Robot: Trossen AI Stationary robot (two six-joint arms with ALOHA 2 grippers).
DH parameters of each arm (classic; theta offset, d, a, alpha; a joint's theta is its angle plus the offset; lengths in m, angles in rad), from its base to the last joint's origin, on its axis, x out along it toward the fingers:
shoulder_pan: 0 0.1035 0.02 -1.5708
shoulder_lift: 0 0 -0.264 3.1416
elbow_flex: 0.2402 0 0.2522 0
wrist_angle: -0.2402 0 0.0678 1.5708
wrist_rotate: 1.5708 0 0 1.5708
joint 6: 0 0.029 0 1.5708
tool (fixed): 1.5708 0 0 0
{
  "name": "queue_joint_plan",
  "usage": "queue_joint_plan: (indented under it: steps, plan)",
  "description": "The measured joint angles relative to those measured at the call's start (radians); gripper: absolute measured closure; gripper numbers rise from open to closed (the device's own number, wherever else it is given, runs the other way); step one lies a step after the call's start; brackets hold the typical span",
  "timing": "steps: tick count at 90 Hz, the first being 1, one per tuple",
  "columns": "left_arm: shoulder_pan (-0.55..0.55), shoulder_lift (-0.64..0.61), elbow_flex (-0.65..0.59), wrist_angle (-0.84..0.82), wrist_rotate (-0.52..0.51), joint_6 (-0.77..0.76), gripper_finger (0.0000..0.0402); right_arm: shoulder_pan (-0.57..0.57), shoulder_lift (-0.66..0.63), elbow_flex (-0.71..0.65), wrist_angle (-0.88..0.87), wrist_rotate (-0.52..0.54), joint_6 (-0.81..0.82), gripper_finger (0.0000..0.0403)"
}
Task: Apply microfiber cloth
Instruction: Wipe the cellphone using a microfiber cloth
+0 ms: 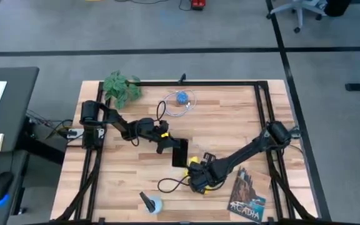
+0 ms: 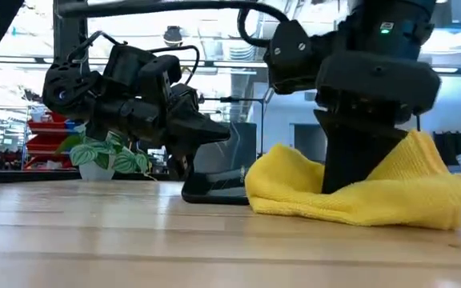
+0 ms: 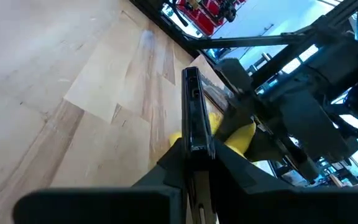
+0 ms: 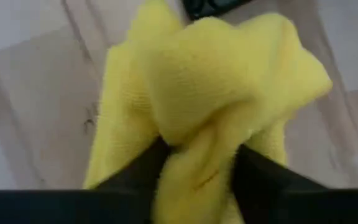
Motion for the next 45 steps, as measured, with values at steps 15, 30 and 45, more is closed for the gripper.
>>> queue_joint_plan:
  steps: [15, 30, 45]
  plan:
    - [0.0, 0.0, 0.0, 0.0, 0.0, -0.001, 0.0379, 0.041, -0.087, -0.005, -0.155, 0.279, 0.206, 0.0387]
    - [0.0, 0.0, 0.0, 0.0, 0.0, -0.004, 0.0379, 0.072, -0.151, -0.002, -0.15, 0.654, 0.299, 0.0396]
    - [-0.001, 0.0, 0.0, 0.001, -0.002, -0.006, 0.0379, 0.032, -0.116, -0.001, 0.095, 0.727, 0.083, 0.0398]
